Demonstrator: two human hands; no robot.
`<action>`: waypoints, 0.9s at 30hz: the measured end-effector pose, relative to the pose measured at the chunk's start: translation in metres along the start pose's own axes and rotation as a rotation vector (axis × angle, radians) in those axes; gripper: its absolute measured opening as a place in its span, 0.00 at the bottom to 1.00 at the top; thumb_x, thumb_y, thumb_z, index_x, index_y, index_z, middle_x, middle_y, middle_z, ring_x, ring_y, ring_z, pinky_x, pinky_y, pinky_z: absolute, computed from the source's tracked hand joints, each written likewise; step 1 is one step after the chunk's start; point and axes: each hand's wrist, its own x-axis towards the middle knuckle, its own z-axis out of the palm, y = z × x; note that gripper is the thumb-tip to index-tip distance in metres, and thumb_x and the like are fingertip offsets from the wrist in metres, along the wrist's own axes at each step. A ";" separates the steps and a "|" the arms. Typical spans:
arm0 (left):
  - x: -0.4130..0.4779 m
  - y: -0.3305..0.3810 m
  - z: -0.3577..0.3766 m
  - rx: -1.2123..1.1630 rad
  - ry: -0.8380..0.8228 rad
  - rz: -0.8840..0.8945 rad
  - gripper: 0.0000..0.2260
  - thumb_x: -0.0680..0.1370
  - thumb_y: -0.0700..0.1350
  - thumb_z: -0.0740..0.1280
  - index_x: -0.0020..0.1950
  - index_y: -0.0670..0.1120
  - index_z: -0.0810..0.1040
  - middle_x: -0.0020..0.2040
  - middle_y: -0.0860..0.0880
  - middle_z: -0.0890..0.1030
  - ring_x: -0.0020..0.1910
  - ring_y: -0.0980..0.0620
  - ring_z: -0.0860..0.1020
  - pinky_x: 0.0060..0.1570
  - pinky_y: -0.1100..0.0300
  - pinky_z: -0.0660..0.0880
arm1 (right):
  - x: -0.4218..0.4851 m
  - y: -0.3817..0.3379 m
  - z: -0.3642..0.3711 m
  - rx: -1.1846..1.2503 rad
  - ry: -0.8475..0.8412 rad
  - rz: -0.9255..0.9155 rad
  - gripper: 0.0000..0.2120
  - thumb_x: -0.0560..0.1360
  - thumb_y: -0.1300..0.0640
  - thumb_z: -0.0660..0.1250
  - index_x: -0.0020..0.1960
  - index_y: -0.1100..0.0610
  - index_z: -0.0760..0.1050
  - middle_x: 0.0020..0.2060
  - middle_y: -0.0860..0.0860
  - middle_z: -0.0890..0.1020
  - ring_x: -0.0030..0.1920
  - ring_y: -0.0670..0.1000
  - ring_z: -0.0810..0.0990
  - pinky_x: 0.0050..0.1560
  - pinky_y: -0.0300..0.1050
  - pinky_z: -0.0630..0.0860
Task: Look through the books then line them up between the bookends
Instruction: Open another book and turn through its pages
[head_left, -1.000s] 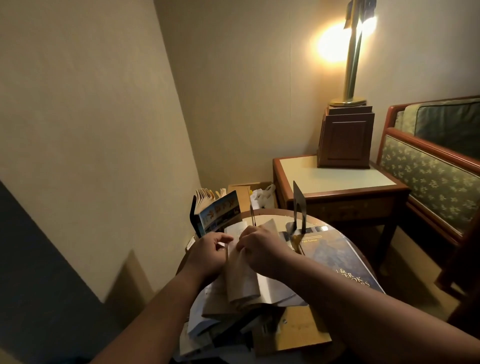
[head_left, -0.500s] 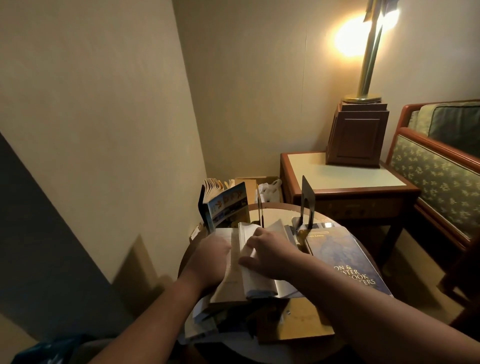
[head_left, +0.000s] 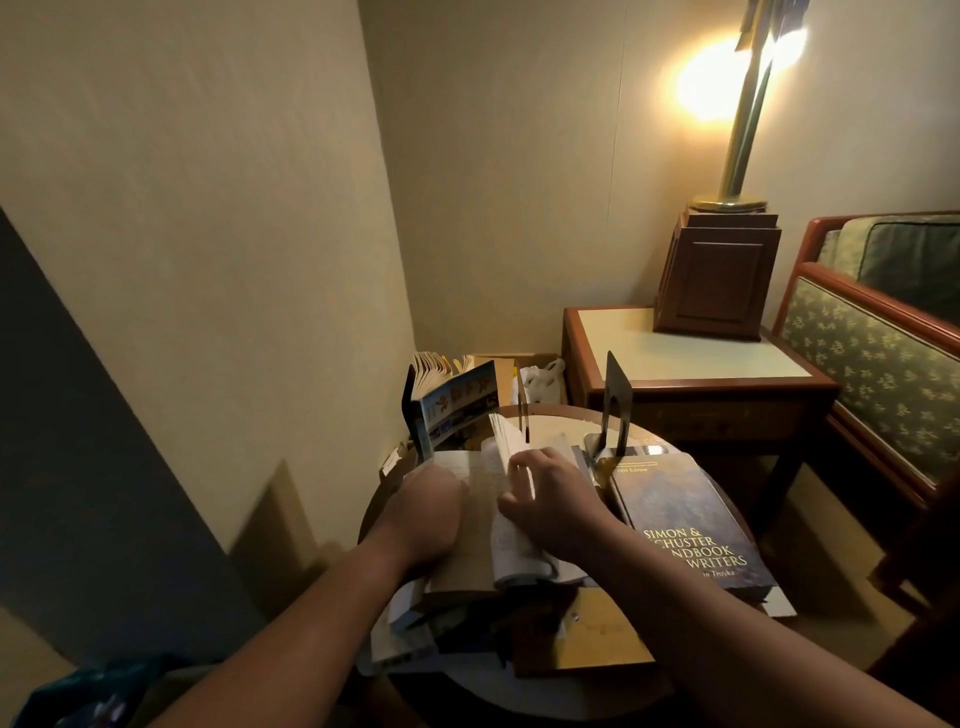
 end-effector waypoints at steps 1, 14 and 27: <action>0.002 0.001 -0.002 -0.002 -0.011 0.005 0.16 0.79 0.49 0.63 0.66 0.47 0.76 0.65 0.49 0.74 0.66 0.48 0.70 0.63 0.53 0.72 | -0.001 0.004 -0.002 0.070 0.030 0.021 0.20 0.77 0.52 0.70 0.66 0.55 0.72 0.61 0.52 0.75 0.56 0.50 0.75 0.52 0.43 0.79; 0.011 0.023 0.001 0.020 -0.188 0.082 0.44 0.67 0.78 0.58 0.78 0.58 0.59 0.79 0.56 0.60 0.77 0.53 0.59 0.74 0.42 0.60 | -0.018 0.067 -0.013 0.073 0.204 0.040 0.20 0.74 0.59 0.73 0.64 0.58 0.72 0.58 0.52 0.79 0.53 0.50 0.81 0.36 0.33 0.80; 0.020 0.037 -0.014 0.136 -0.485 0.076 0.54 0.62 0.79 0.63 0.81 0.56 0.48 0.81 0.54 0.46 0.80 0.50 0.48 0.77 0.43 0.47 | -0.051 0.076 -0.014 -0.394 -0.037 -0.383 0.18 0.76 0.48 0.69 0.65 0.49 0.75 0.68 0.49 0.76 0.68 0.52 0.74 0.66 0.51 0.74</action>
